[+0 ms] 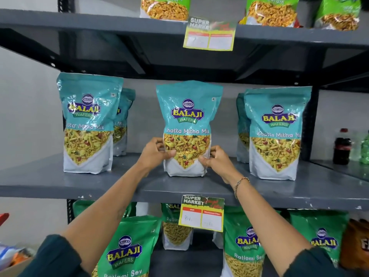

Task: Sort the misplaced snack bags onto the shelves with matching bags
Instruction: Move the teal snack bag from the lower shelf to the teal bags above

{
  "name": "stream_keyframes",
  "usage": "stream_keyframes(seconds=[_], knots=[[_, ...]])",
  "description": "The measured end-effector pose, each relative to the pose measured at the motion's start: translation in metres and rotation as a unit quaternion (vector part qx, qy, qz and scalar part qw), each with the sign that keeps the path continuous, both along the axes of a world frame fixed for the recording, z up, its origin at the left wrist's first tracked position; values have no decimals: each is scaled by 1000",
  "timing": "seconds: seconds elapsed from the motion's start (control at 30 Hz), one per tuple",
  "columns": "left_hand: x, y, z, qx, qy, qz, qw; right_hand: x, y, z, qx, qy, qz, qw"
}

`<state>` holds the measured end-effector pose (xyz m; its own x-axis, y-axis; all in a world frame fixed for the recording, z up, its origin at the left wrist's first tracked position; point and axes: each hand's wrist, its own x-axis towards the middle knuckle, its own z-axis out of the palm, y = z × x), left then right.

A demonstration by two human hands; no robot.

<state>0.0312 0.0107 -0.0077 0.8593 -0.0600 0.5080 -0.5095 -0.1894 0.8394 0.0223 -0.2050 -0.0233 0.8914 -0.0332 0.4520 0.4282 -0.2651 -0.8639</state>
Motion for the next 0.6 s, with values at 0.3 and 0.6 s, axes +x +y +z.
stream_keyframes(seconds=[0.3,0.6], knots=[[15,-8,-3,26,4,2,1000,6,-1,1,-10,24,-28,999],[12,-8,-5,44,15,-12,999,5,0,0,-40,35,-42,998]])
